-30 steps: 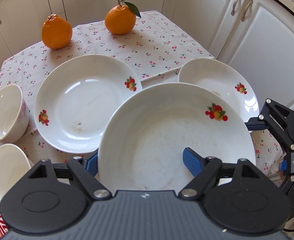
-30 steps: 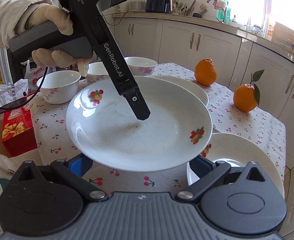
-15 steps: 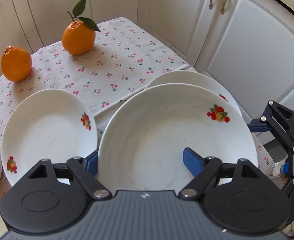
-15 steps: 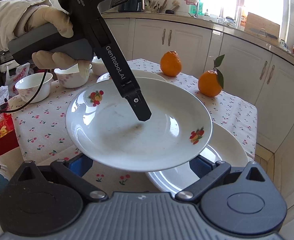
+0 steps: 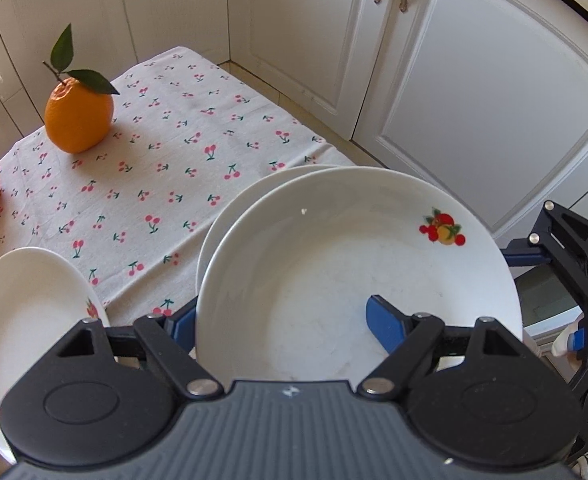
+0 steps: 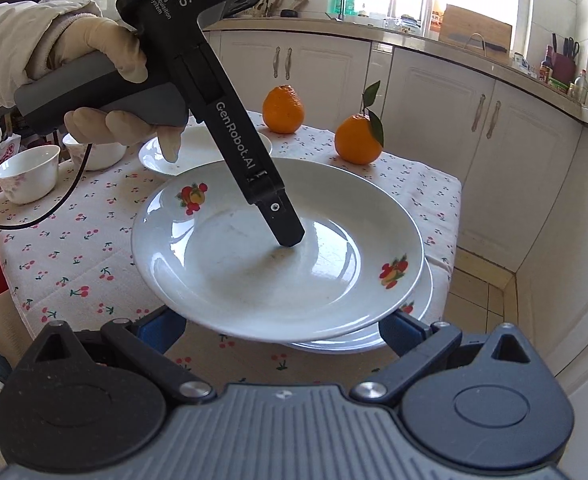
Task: Organize plates and bowls
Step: 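Lower the held deep plate onto the stained plate and open the left gripper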
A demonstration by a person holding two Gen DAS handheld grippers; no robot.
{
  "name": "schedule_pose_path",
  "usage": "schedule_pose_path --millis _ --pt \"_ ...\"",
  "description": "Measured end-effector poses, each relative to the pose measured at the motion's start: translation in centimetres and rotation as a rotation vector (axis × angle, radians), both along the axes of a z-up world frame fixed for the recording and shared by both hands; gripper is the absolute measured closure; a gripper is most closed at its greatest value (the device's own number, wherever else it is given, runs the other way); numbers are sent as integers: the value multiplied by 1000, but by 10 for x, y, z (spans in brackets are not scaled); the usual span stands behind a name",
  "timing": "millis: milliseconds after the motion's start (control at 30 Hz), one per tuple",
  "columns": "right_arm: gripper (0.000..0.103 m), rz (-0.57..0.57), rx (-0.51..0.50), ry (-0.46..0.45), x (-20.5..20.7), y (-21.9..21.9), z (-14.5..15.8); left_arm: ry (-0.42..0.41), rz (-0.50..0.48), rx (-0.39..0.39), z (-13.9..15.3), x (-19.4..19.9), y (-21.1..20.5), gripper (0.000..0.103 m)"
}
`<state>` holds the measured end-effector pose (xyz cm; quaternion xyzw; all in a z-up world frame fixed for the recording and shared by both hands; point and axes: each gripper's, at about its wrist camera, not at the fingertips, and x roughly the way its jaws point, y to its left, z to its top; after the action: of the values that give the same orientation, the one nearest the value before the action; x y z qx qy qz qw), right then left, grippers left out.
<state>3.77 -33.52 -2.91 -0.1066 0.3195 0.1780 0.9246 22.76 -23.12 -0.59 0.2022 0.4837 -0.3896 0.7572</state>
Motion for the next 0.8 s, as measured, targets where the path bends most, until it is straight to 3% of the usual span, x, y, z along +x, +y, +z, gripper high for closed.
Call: schedule_pose_path --millis 800 --pt "0 -67 32 40 9 -18 -6 65 -25 12 -23 18 -22 19"
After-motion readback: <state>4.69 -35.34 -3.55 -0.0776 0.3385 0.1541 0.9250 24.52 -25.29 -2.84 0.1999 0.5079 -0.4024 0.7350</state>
